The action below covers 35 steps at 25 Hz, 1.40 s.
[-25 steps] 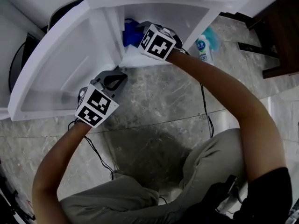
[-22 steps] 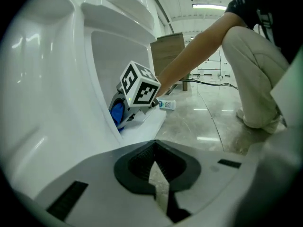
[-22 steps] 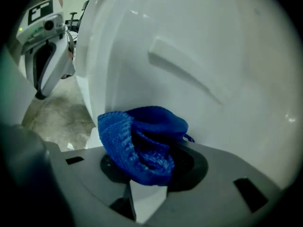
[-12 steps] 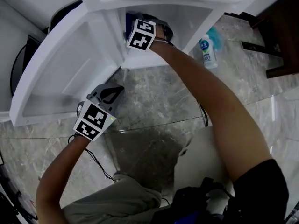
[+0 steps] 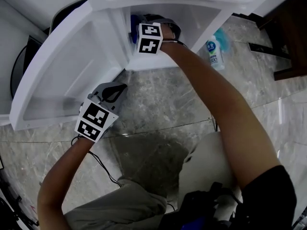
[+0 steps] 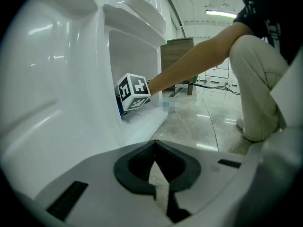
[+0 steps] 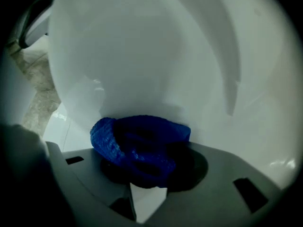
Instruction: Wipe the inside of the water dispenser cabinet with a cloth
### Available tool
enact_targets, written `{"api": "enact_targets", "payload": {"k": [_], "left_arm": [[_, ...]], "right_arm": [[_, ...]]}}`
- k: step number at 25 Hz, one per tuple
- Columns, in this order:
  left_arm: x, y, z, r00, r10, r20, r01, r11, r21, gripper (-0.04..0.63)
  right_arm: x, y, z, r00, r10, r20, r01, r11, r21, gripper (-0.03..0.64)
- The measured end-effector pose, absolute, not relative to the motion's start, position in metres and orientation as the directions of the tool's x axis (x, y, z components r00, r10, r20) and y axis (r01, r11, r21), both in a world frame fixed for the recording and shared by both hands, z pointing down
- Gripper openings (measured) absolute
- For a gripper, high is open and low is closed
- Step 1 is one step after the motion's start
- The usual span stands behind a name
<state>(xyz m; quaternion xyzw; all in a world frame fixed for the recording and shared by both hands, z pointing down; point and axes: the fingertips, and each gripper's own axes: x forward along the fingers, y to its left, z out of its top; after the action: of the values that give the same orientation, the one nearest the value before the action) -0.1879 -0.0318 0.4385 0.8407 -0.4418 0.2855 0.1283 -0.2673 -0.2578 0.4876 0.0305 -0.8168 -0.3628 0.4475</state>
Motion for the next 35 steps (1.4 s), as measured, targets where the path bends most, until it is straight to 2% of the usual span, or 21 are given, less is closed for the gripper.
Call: {"api": "enact_targets", "payload": {"k": [6,10,13,18,22,24,26,29,35], "left_arm": [[-0.195,-0.023,0.449,0.430,-0.655,0.621,-0.816,-0.576,-0.043,0.006],[-0.199,-0.032,0.446,0.415,-0.670,0.616,-0.822,-0.566,-0.061,0.006],[-0.197,-0.042,0.440,0.419,-0.683,0.598,-0.830,-0.555,-0.052,0.006],[-0.194,-0.041,0.434,0.422,-0.690,0.588,-0.830,-0.555,-0.056,0.006],[-0.208,-0.040,0.432,0.398,-0.702,0.591,-0.851,-0.523,-0.049,0.006],[-0.213,-0.043,0.430,0.389,-0.708,0.590,-0.858,-0.511,-0.047,0.006],[-0.215,-0.048,0.427,0.389,-0.714,0.582,-0.859,-0.509,-0.051,0.006],[-0.206,-0.062,0.420,0.399,-0.727,0.559,-0.854,-0.516,-0.063,0.006],[-0.168,-0.085,0.406,0.475,-0.726,0.497,-0.803,-0.588,-0.091,0.008]], "right_arm": [[-0.267,-0.262,0.487,-0.594,-0.394,0.701,0.219,0.759,0.613,0.132],[-0.258,-0.238,0.487,-0.612,-0.302,0.731,0.280,0.782,0.557,0.133],[-0.256,-0.237,0.489,-0.613,-0.289,0.735,0.296,0.779,0.553,0.133],[-0.269,-0.266,0.485,-0.597,-0.379,0.707,0.095,0.842,0.532,0.133],[-0.268,-0.266,0.483,-0.597,-0.373,0.711,0.068,0.859,0.508,0.133],[-0.262,-0.254,0.481,-0.619,-0.292,0.729,0.038,0.916,0.399,0.133],[-0.251,-0.232,0.481,-0.660,-0.141,0.738,-0.016,0.985,0.173,0.133],[-0.226,-0.197,0.473,-0.696,0.061,0.715,-0.024,0.994,-0.108,0.133],[-0.161,-0.167,0.421,-0.747,0.179,0.640,-0.006,0.961,-0.276,0.133]]}}
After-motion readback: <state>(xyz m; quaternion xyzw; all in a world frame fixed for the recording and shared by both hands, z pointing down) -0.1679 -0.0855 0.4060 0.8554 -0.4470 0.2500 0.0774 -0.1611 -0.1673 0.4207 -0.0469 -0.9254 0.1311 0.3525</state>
